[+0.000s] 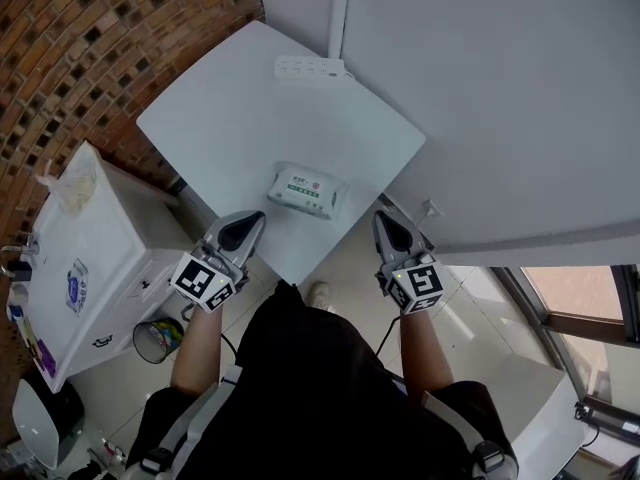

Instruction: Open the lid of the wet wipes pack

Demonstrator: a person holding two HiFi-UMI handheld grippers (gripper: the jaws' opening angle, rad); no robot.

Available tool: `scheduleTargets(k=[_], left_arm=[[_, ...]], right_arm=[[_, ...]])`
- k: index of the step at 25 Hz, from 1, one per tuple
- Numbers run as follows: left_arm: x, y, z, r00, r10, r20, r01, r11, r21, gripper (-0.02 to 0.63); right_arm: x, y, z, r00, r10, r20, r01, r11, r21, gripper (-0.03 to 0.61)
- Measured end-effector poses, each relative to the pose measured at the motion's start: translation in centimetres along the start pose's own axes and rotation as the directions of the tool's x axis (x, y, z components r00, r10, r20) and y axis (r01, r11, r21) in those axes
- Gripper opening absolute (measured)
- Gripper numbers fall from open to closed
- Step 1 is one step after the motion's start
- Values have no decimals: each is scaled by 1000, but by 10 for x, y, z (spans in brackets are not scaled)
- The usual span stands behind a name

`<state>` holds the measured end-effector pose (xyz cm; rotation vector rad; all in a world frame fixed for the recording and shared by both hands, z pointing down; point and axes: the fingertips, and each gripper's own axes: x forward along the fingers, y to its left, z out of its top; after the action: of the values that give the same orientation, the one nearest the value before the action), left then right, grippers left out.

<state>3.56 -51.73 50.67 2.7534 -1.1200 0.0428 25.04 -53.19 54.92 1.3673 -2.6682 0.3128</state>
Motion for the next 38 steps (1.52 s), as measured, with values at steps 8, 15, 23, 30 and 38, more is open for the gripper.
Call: scheduleTargets(k=[8,15,23,30,38], left_arm=[[30,25,-21,996,-61,-68,64,997,41,2],[59,31,-45,975,-130,-182,152,982,113,3],[78,44,-67,950,-173,-262,205,973,102,8],[92,48,-92,907,-207,-367,275,950,146,92],[110,39,-145,728,-223,-649,498,822,276,309]], right_arm=[[41,4,-10,997,26,-73,-29,998,-48,2],[71,17,-39,980,96,-176,-112,990,-84,77],[104,38,-88,920,190,-342,-245,962,-125,334],[129,50,-134,841,230,-489,-372,903,-215,512],[152,45,-154,821,227,-523,-375,906,-195,552]])
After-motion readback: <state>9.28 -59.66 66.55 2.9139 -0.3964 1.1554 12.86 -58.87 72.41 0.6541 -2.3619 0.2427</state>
